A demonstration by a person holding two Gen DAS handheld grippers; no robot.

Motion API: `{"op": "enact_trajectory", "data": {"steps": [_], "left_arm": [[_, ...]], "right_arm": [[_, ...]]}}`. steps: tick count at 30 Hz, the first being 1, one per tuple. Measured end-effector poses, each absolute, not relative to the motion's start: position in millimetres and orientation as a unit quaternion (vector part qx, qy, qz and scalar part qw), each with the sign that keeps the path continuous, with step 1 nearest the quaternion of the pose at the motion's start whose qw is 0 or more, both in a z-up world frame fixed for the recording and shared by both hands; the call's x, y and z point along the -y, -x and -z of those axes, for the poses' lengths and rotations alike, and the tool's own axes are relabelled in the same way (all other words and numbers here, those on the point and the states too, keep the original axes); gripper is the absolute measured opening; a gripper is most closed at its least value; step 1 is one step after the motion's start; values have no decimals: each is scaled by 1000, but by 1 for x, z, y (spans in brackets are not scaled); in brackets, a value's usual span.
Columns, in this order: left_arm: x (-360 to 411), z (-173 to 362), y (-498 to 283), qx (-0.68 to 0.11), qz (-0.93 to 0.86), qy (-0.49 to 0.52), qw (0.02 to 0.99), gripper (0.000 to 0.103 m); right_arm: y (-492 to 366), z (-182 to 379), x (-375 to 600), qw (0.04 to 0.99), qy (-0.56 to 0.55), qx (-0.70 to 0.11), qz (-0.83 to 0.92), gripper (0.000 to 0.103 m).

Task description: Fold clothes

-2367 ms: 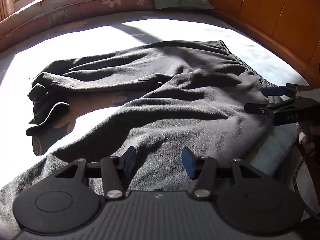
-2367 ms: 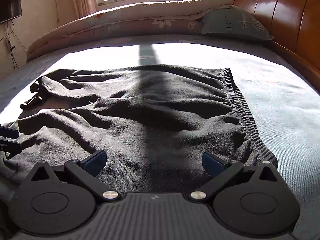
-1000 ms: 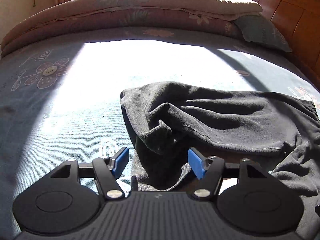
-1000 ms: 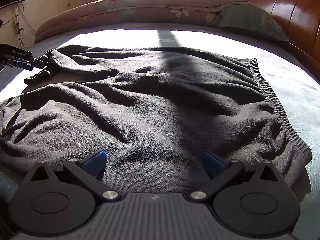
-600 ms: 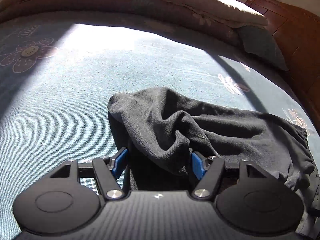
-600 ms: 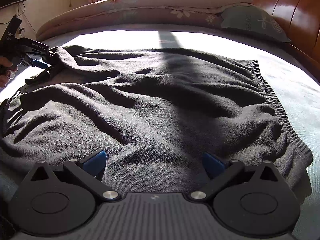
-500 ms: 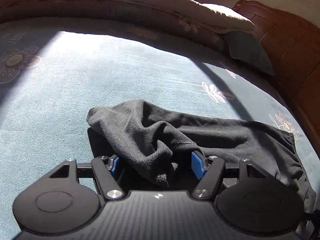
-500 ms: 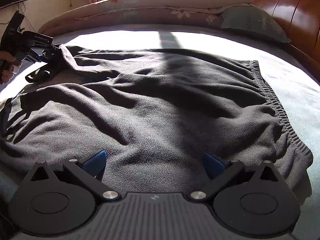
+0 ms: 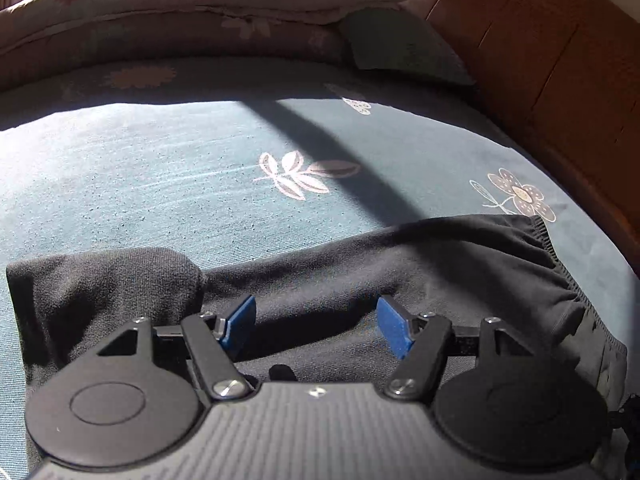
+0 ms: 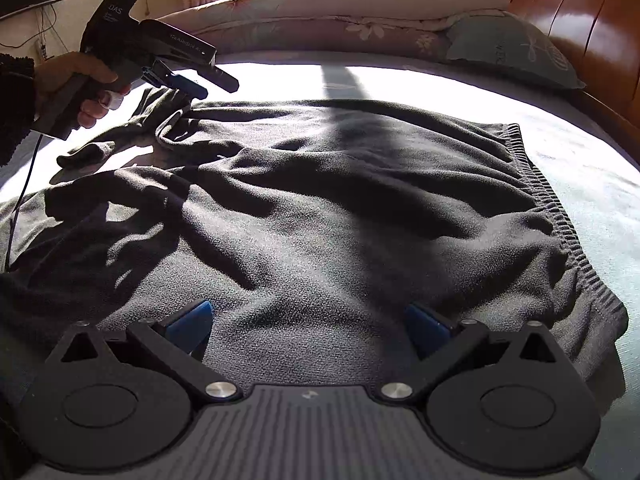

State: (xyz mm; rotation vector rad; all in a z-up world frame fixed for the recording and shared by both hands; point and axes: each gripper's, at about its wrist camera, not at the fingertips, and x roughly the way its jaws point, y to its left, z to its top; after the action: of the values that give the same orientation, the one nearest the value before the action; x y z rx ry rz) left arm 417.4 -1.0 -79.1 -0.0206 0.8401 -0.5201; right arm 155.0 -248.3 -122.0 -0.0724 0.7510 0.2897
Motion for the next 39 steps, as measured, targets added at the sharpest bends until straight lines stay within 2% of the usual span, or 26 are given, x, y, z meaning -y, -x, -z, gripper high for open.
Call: {"op": "enact_trajectory", "data": {"steps": [6,9,14,20,27,34,39], "left_arm": [[-34,51,-375,-402,246,-1,882,68],[-70,41,-356,-405,228,39,884,68],[-152,55,-333,-417,149,191,876,67],[-213,101,-325,-423,66,332,840,67],[-228,148,-325,-383,99,501,770,67],[-220,157,-302,-394,122,522,747,67],[-217,161,-317,-389,116,527,747,65]], "right_arm": [[-154,123,249,921,35,-360,-143,103],[-154,123,250,922,34,-358,-142,103],[-153,123,249,923,33,-357,-139,103],[-153,123,248,923,32,-360,-133,103],[-154,122,246,923,29,-362,-125,103],[-153,122,245,922,29,-366,-121,103],[-153,122,245,923,29,-365,-121,103]]}}
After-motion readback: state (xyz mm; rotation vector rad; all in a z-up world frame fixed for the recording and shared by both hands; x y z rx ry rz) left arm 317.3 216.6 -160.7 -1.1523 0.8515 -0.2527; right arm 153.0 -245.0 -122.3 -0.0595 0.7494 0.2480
